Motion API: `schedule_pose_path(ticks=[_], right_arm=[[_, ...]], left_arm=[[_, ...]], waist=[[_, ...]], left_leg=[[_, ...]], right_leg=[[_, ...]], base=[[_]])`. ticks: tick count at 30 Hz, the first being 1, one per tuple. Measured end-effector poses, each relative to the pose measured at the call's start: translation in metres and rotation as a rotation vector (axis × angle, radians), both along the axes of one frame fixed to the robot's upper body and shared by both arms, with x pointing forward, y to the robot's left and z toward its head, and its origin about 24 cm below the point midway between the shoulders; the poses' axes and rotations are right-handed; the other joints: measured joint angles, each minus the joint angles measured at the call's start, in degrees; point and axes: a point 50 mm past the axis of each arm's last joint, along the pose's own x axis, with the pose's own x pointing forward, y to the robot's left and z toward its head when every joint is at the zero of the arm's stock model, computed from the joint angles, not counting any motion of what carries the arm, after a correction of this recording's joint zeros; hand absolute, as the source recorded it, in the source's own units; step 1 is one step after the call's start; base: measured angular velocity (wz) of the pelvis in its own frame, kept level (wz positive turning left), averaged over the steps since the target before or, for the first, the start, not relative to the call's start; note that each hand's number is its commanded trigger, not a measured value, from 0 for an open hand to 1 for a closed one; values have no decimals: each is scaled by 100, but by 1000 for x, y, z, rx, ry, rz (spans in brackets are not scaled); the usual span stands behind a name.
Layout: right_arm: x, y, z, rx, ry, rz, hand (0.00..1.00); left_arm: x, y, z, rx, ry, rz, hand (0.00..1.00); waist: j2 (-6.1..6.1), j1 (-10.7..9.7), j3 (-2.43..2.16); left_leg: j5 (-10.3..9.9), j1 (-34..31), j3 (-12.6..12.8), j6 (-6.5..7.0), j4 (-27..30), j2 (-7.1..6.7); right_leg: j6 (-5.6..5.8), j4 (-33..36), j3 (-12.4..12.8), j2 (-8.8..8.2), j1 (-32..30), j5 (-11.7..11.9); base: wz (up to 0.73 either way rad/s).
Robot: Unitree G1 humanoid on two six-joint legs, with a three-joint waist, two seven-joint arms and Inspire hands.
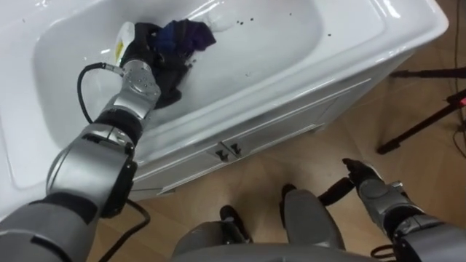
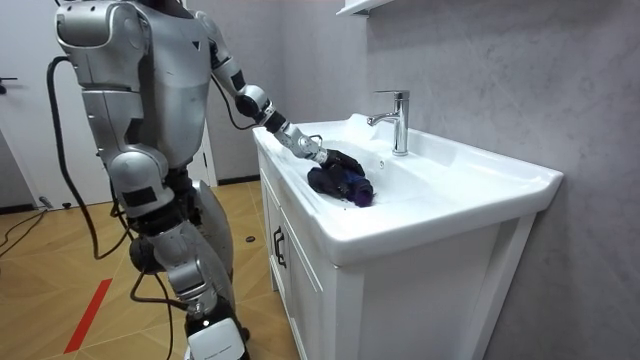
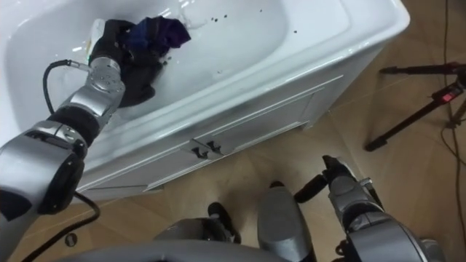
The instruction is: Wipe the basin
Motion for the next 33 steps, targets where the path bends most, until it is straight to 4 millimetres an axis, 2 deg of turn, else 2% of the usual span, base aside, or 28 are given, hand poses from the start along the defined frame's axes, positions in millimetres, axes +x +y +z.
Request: schedule_pose_path(ticks=[9,13,15,18,21,26,28,33], right_arm=[[1,1,1,-13,-20,10,0],[2,3,1,-14,-35,18,0],[4,5,2,-10,-47,22,0],[5,7,2,-1,-62,28,0],[4,7,2,9,-69,9,0],[6,9,2,26,-85,8,0],[6,9,2,38,-87,3,0],[6,10,2,51,-88,-13,0]], left_arm=[[-1,2,-2,-108,-3,58,100],[0,0,0,-121,-9,58,100],[3,-1,4,-130,-26,55,100],[7,-9,9,-127,-54,20,100],[13,-19,18,-141,-89,-2,100],[20,-53,35,-196,-167,-94,100],[23,-65,43,-215,-206,-131,100],[24,-71,48,-167,-232,-175,100]], waist=[[43,-13,6],[60,-37,-5],[98,-64,-27],[101,-197,17],[143,-274,39],[171,-308,55],[166,-309,59],[158,-306,65]], left_leg=[[0,-5,62,-1,-15,28],[-1,-30,62,0,-11,28],[3,-99,60,4,7,30],[11,-135,64,13,5,34],[10,-166,83,14,-9,37],[10,-248,251,13,2,101],[10,-280,414,14,25,135],[10,-278,635,14,41,204]], right_leg=[[-16,-10,-1,11,10,37],[-13,-9,-2,8,-8,39],[-12,3,-3,8,-66,46],[-10,-27,-12,9,-87,67],[-4,-55,-9,10,-121,79],[-25,-101,13,45,-210,116],[-28,-90,68,56,-277,118],[-36,-104,111,93,-289,122]], base=[[0],[0],[0],[0],[-1],[-6],[-12],[-4]])
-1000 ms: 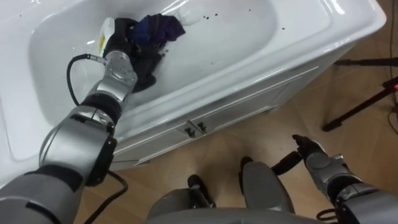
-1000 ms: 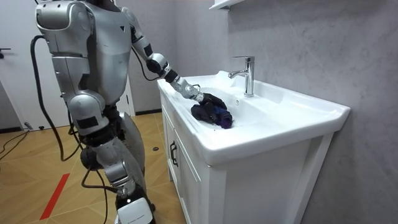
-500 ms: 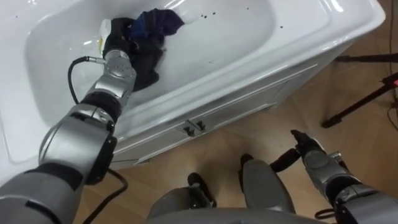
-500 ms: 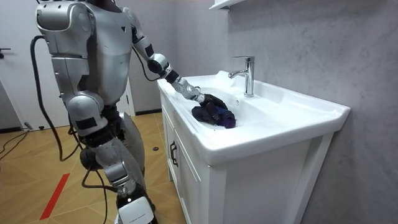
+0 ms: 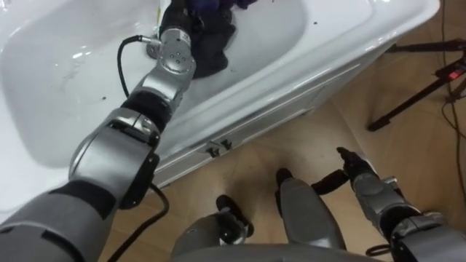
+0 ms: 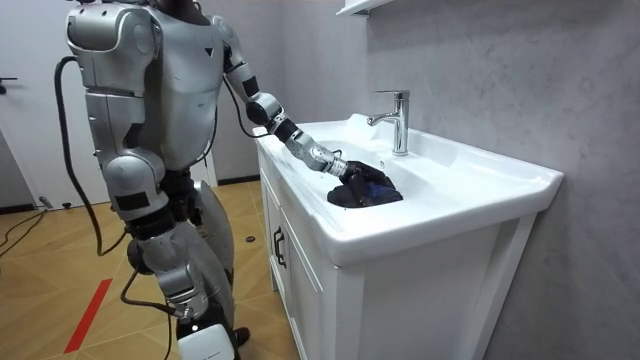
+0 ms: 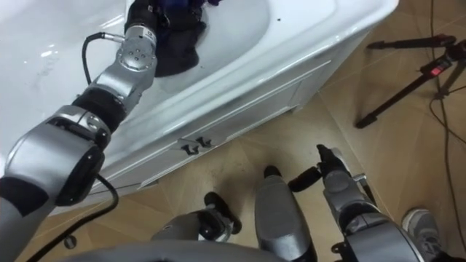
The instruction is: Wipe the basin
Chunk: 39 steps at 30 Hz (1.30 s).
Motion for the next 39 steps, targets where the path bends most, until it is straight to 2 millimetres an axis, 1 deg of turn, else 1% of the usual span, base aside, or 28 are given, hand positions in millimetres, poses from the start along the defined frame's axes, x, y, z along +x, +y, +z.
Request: schedule_pose_path(ticks=[5,8,13,15,23,30,35,36,39], right_arm=[[-2,-1,-1,12,10,-19,0],[-1,-5,0,21,11,-24,0],[-1,-11,2,22,14,-29,0],[-1,-11,2,22,14,-28,0],[-1,-11,2,23,14,-27,0],[-1,-10,2,24,7,-19,0],[1,-9,3,20,2,-12,0],[2,-9,3,19,-1,-11,0],[2,-10,4,9,2,1,0]], left_arm=[[0,-7,2,91,-28,-43,100],[2,-14,8,169,-63,-85,100],[2,-16,10,195,-77,-98,100],[2,-17,10,197,-79,-97,100],[2,-18,10,207,-87,-95,100],[1,-21,12,292,-130,-105,100],[1,-21,12,307,-145,-94,100],[1,-20,12,313,-148,-92,100],[1,-12,9,407,-160,-107,100]], waist=[[10,-7,6],[68,-9,37],[181,-8,29],[192,-8,28],[188,-10,30],[148,-15,58],[92,-24,97],[75,-26,109],[70,-30,112]], left_leg=[[0,1,43,0,39,22],[-16,-13,92,25,49,68],[-16,-16,139,25,46,82],[-16,-15,153,25,46,82],[-16,-16,206,25,86,100],[-30,-24,298,48,121,123],[-35,-21,377,56,147,132],[-36,-20,373,58,155,124],[-36,2,376,58,156,126]], right_leg=[[-3,-8,-30,-5,42,3],[-4,-18,-90,0,60,3],[-19,-8,-114,4,50,10],[-19,-5,-111,2,46,11],[-20,11,-110,-2,43,11],[-19,20,-101,-1,30,12],[-20,90,-94,-13,0,7],[-21,118,-92,-22,-9,-13],[-21,126,-64,-11,-30,-16]], base=[[2],[8],[1],[0],[0],[0],[0],[0],[-3]])
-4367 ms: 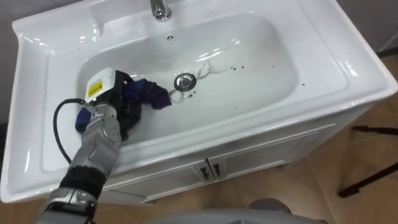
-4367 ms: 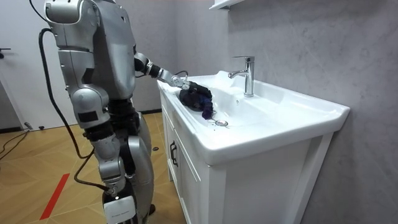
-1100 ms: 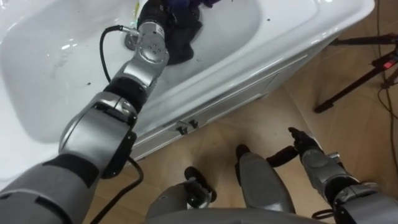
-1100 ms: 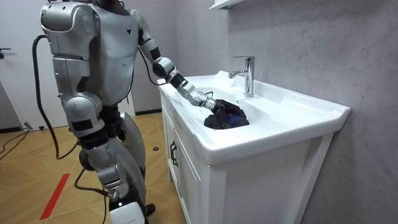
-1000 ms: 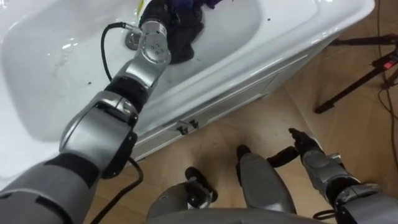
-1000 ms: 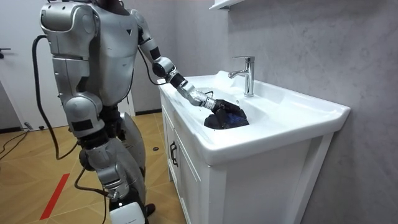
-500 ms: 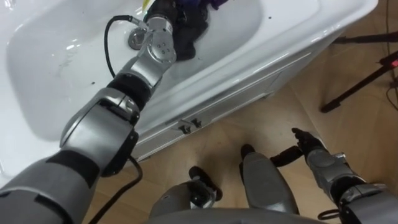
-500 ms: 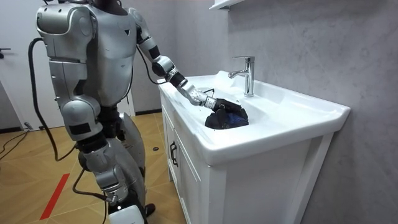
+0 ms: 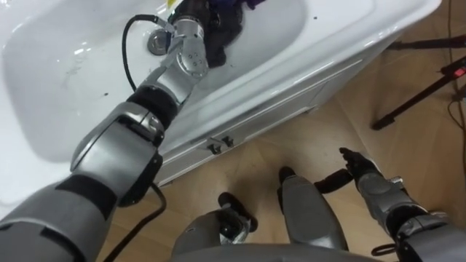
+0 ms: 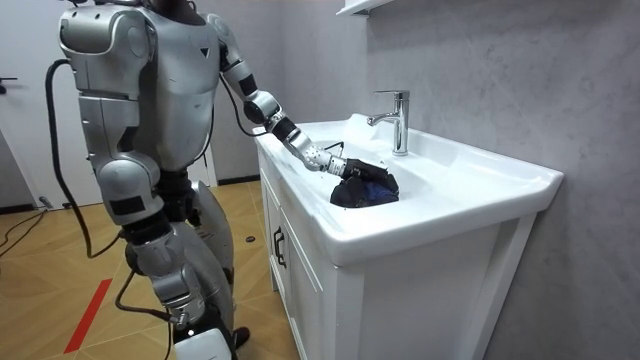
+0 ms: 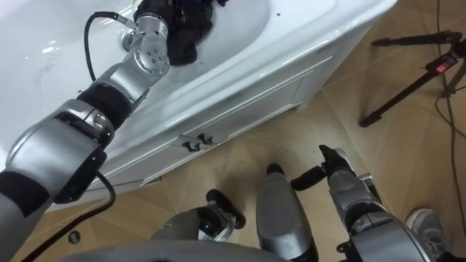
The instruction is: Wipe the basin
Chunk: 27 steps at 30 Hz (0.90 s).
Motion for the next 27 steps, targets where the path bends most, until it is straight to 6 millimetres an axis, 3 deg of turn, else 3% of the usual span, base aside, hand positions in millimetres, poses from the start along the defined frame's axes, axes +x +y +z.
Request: schedule_pose_path(ticks=[4,10,15,19,23,26,27], right_arm=[[-3,-1,-1,-7,9,3,0],[-9,-5,-3,-10,35,16,0],[-19,-18,-4,-74,74,55,0],[-28,-28,-5,-107,102,45,0],[-29,-28,-5,-104,103,35,0],[-32,-29,-6,-112,111,31,0],[-36,-30,-7,-121,122,36,0]], left_arm=[[0,10,-4,67,8,4,100],[-7,45,-21,283,40,6,100],[-28,90,-49,424,139,63,100],[-46,118,-68,506,241,116,100],[-54,135,-74,590,274,130,100],[-67,148,-84,641,323,153,100],[-73,152,-89,656,344,162,100]], waist=[[0,-5,0],[24,9,-16],[94,73,-55],[204,209,-146],[233,358,-179],[233,463,-247],[224,515,-307]], left_leg=[[-2,36,24,1,-16,10],[-11,189,143,-17,-46,54],[-30,401,135,-62,-111,51],[43,524,127,-75,-276,-31],[112,612,119,-80,-365,-71],[117,692,78,-88,-358,-63],[118,722,69,-91,-360,-64]], right_leg=[[-10,1,5,2,24,7],[-37,-25,74,43,140,27],[-47,-42,118,74,317,21],[-46,-43,132,44,373,19],[-60,-29,101,17,421,8],[-78,-45,61,19,532,-7],[-80,-49,42,16,569,-19]], base=[[-7],[-9],[-6],[0],[2],[5],[5]])
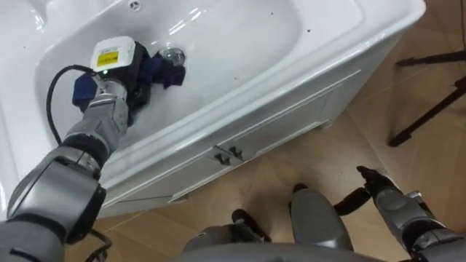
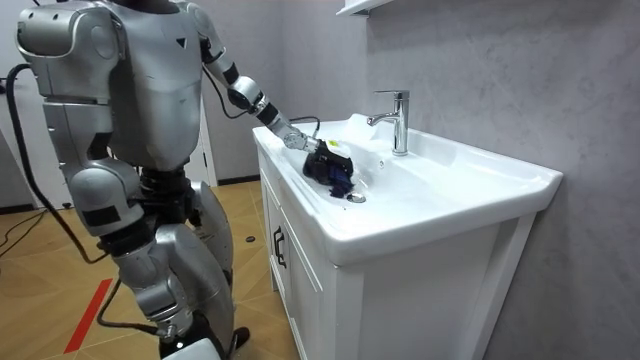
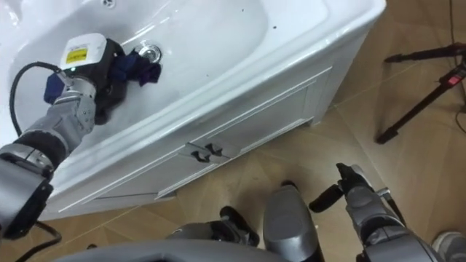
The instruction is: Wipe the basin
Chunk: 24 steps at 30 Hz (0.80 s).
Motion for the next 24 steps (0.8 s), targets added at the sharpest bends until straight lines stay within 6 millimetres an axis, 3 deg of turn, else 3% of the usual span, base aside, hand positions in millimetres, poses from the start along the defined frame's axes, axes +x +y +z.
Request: schedule_pose_path(ticks=[2,4,5,6,9,14,15,17,18,19,24], right_arm=[[-4,-1,-1,-14,19,11,0],[-16,-2,-5,-22,55,16,0],[-19,-3,-6,-23,63,15,0],[-26,-5,-8,-26,79,2,0],[-38,-8,-11,-35,120,-26,0],[-45,-13,-11,-31,125,-87,0],[-47,-15,-10,-31,122,-103,0],[-49,-17,-11,-34,125,-108,0],[-52,-17,-11,-41,137,-104,0],[-54,-18,-11,-53,155,-98,0],[-56,-20,-11,-80,202,-46,0]], left_arm=[[-9,6,-7,7,19,30,100],[-17,9,-13,23,44,36,100],[-19,9,-15,29,51,33,100],[-25,9,-20,44,68,23,100],[-38,11,-29,34,84,29,100],[-51,10,-34,26,71,21,100],[-55,9,-35,24,70,17,100],[-61,8,-38,22,77,16,100],[-66,8,-41,20,85,17,100],[-70,8,-43,17,95,19,100],[-81,6,-49,4,111,16,100]], waist=[[-17,15,-31],[-104,119,-122],[-124,143,-141],[-135,162,-199],[-150,185,-242],[-146,307,-251],[-95,308,-298],[-120,317,-282],[-93,328,-307],[-124,343,-285],[-82,452,-323]], left_leg=[[6,90,-53,-9,-13,-2],[24,237,-123,-35,-78,-15],[29,283,-130,-43,-96,-15],[34,356,-170,-52,-124,-7],[44,531,-285,-70,-208,4],[49,683,-348,-79,-312,-6],[48,704,-400,-80,-325,-11],[59,829,-407,-100,-428,-23],[73,941,-408,-123,-513,-40],[85,1041,-413,-142,-600,-55],[101,1270,-436,-169,-706,-82]], right_leg=[[-4,-55,-71,-8,140,-8],[-13,-103,-131,-15,274,-31],[-15,-128,-139,-11,327,-32],[-14,-227,-163,9,455,-26],[-10,-492,-214,51,764,55],[4,-749,-252,75,984,145],[7,-802,-268,80,1031,157],[6,-870,-270,89,1151,157],[4,-910,-257,98,1232,157],[-2,-942,-251,103,1317,150],[-24,-986,-199,114,1498,97]], base=[[15],[13],[3],[5],[2],[1],[0],[0],[-6],[-7],[-6]])
